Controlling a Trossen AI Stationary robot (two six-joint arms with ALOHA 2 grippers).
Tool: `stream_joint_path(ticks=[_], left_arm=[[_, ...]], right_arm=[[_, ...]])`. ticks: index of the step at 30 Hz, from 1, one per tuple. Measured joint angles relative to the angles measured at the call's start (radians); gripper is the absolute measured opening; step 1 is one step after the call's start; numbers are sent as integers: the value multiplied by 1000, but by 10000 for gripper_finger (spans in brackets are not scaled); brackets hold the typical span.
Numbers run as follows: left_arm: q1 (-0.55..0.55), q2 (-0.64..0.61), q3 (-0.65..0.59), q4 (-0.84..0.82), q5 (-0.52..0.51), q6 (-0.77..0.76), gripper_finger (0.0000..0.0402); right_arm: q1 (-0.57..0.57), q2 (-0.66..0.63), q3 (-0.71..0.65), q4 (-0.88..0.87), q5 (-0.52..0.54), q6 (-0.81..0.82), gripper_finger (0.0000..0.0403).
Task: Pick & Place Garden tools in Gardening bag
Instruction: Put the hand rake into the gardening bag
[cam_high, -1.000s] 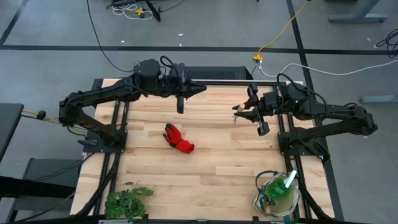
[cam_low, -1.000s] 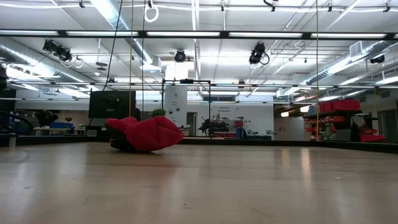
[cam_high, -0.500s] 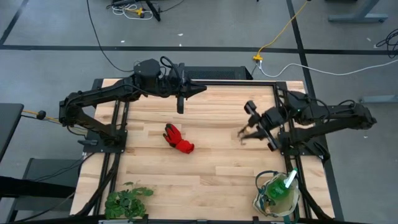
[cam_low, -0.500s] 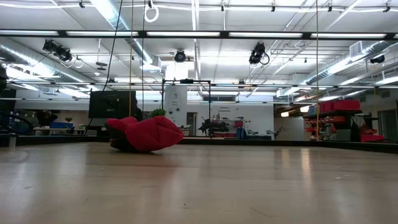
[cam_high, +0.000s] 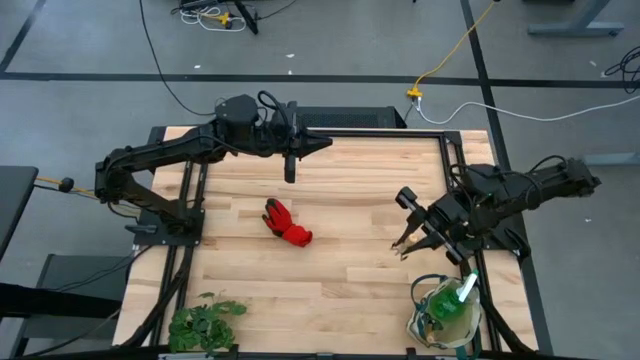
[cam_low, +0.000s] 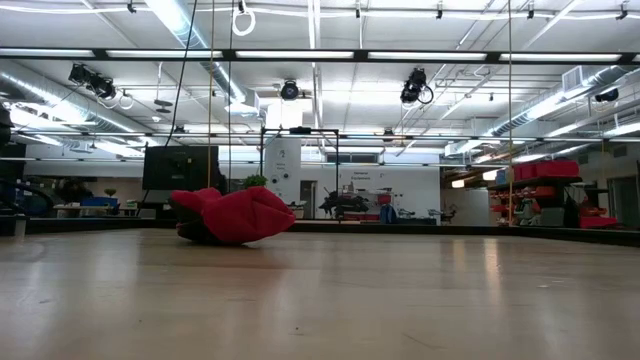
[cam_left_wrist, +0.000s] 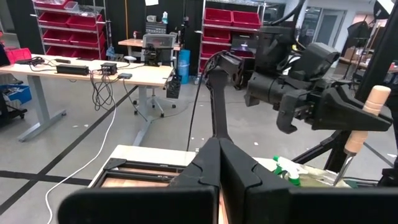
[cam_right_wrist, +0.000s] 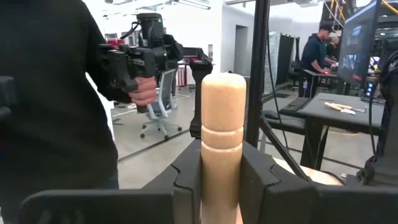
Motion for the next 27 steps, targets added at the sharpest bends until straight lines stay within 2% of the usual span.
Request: stream_joint_path(ticks=[15,27], left_arm=[[0,0,0,-6,0,0,2],[-5,0,0,-22,0,0,2]], right_arm=[[241,8,0,-8,188,51,67],[415,18,-1,-40,194,127,67]])
